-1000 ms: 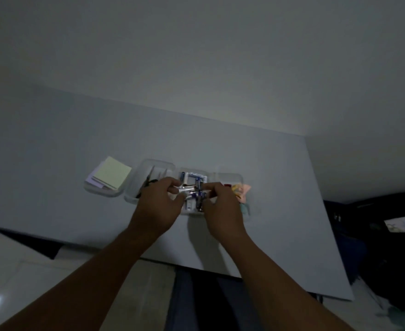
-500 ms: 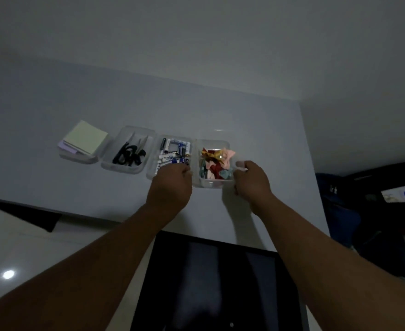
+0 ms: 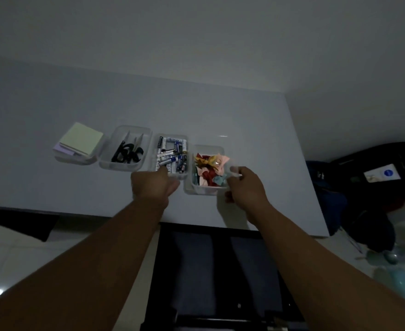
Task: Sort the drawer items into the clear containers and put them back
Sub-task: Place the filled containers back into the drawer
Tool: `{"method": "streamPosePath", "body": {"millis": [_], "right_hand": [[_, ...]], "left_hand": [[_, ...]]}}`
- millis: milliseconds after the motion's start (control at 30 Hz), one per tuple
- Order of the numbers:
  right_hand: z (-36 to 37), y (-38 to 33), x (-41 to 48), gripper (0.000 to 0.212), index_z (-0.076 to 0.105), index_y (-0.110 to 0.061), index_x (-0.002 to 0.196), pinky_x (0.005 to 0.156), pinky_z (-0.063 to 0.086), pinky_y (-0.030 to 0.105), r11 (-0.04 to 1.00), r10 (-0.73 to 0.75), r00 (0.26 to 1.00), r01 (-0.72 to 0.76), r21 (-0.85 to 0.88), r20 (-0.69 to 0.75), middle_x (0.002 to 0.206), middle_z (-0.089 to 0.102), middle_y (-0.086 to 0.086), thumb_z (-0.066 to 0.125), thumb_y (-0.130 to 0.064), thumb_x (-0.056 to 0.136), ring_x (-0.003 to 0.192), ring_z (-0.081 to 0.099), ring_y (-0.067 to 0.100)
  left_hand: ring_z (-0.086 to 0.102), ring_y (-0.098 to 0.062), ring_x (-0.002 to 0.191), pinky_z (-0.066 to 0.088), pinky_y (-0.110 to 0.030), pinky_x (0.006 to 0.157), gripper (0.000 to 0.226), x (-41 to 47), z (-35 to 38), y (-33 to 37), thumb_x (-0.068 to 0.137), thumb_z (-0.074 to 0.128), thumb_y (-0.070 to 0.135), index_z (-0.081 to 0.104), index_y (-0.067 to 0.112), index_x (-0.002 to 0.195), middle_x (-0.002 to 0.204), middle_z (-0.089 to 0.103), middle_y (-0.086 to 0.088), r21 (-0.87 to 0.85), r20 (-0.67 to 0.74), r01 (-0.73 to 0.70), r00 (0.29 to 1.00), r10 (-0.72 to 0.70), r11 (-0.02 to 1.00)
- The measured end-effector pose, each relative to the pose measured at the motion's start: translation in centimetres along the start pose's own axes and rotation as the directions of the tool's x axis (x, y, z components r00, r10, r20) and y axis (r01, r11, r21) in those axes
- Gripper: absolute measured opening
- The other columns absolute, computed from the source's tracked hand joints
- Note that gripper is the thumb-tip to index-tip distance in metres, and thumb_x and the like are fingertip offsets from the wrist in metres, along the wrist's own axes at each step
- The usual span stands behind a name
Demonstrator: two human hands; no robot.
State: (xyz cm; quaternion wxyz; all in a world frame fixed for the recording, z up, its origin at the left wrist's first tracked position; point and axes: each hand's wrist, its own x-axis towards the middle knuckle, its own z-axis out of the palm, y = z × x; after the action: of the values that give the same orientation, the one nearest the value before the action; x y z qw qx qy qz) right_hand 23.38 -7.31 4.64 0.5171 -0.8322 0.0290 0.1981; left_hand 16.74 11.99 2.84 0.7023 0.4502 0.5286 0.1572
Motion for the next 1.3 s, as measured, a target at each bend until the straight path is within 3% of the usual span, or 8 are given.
{"method": "streamPosePath", "body": {"millis": [67, 233, 333, 533, 767, 967, 1133, 1300], "right_hand": [[-0.5, 0.7, -1.4, 0.025, 0.056, -0.031, 0.114, 0.070, 0.065, 0.041, 1.000, -0.006, 1.000, 0.006, 0.001, -0.013, 0.097, 0.065, -0.002, 0.048, -0.013, 0.099, 0.082, 0.071, 0.025], [-2.7, 3.2, -5.6, 0.025, 0.058, -0.023, 0.121, 0.070, 0.064, 0.042, 0.998, -0.008, 1.000, 0.007, -0.067, -0.019, 0.100, 0.068, 0.004, 0.049, -0.015, 0.099, 0.079, 0.072, 0.025], [-4.2, 4.8, -8.9, 0.021, 0.055, -0.025, 0.119, 0.058, 0.060, 0.031, 0.999, -0.003, 1.000, 0.004, -0.052, 0.005, 0.102, 0.068, 0.004, 0.049, -0.016, 0.101, 0.079, 0.071, 0.024], [-6.7, 8.5, -15.7, 0.019, 0.060, -0.018, 0.112, 0.041, 0.045, 0.014, 0.995, -0.064, 0.998, 0.064, -0.074, 0.006, 0.093, 0.068, 0.003, 0.046, -0.029, 0.105, 0.067, 0.065, 0.020], [-8.7, 14.8, -20.9, 0.018, 0.059, -0.029, 0.099, 0.055, 0.056, 0.034, 0.985, -0.024, 1.000, 0.026, -0.170, 0.018, 0.089, 0.069, 0.003, 0.047, -0.042, 0.102, 0.069, 0.066, 0.020], [-8.7, 16.9, -19.9, 0.025, 0.059, -0.022, 0.097, 0.064, 0.057, 0.042, 0.976, 0.040, 0.998, -0.051, -0.211, -0.057, 0.089, 0.067, 0.008, 0.044, -0.041, 0.101, 0.074, 0.067, 0.025], [-8.8, 16.6, -17.5, 0.024, 0.060, -0.019, 0.102, 0.071, 0.061, 0.045, 0.941, 0.046, 0.992, -0.082, -0.330, -0.116, 0.089, 0.065, 0.003, 0.044, -0.036, 0.099, 0.077, 0.066, 0.023], [-8.6, 17.5, -16.6, 0.016, 0.061, -0.016, 0.099, 0.071, 0.062, 0.046, 0.899, 0.098, 0.986, -0.146, -0.413, -0.134, 0.085, 0.063, 0.002, 0.051, -0.027, 0.094, 0.074, 0.067, 0.025]], "left_hand": [[0.077, -0.029, 0.073, 0.061, -0.053, 0.081, 0.016, -1.4, -0.5, -0.4, 0.072, 0.075, 0.000, 0.062, -0.008, 0.076, 0.083, 0.075, -0.025, -0.002, 0.033, 0.029, 0.999, -0.029, 1.000], [0.074, -0.020, 0.063, 0.064, -0.034, 0.071, 0.015, -5.5, -3.5, -3.3, 0.091, 0.059, -0.003, 0.059, -0.004, 0.106, 0.092, 0.068, -0.017, -0.060, 0.112, 0.059, 0.992, -0.052, 0.996], [0.072, -0.026, 0.076, 0.064, -0.037, 0.076, 0.029, -8.7, -5.5, -5.6, 0.093, 0.055, -0.004, 0.059, -0.007, 0.121, 0.107, 0.066, -0.019, -0.137, 0.120, 0.111, 0.988, -0.095, 0.984], [0.077, -0.031, 0.074, 0.062, -0.032, 0.069, 0.035, -15.0, -8.8, -10.9, 0.086, 0.060, -0.008, 0.063, -0.006, 0.121, 0.104, 0.070, -0.021, -0.205, 0.039, 0.129, 0.992, -0.123, 0.970], [0.074, -0.036, 0.074, 0.063, -0.046, 0.076, 0.037, -19.3, -11.5, -15.7, 0.083, 0.059, -0.010, 0.058, -0.010, 0.120, 0.102, 0.068, -0.029, -0.115, -0.017, 0.136, 0.990, -0.138, 0.984], [0.071, -0.030, 0.078, 0.064, -0.039, 0.065, 0.023, -17.8, -11.5, -16.6, 0.088, 0.054, -0.012, 0.057, 0.000, 0.108, 0.103, 0.066, -0.017, 0.098, 0.042, 0.080, 0.996, -0.084, 0.992], [0.070, -0.042, 0.095, 0.060, -0.056, 0.082, 0.050, -15.7, -9.9, -18.2, 0.083, 0.061, -0.016, 0.062, 0.007, 0.127, 0.117, 0.067, -0.022, 0.186, 0.053, 0.046, 0.997, -0.057, 0.981], [0.070, -0.039, 0.096, 0.061, -0.052, 0.083, 0.054, -12.9, -9.3, -18.8, 0.083, 0.057, -0.020, 0.061, 0.006, 0.130, 0.124, 0.067, -0.022, 0.203, 0.100, 0.066, 0.991, -0.088, 0.977]]}}
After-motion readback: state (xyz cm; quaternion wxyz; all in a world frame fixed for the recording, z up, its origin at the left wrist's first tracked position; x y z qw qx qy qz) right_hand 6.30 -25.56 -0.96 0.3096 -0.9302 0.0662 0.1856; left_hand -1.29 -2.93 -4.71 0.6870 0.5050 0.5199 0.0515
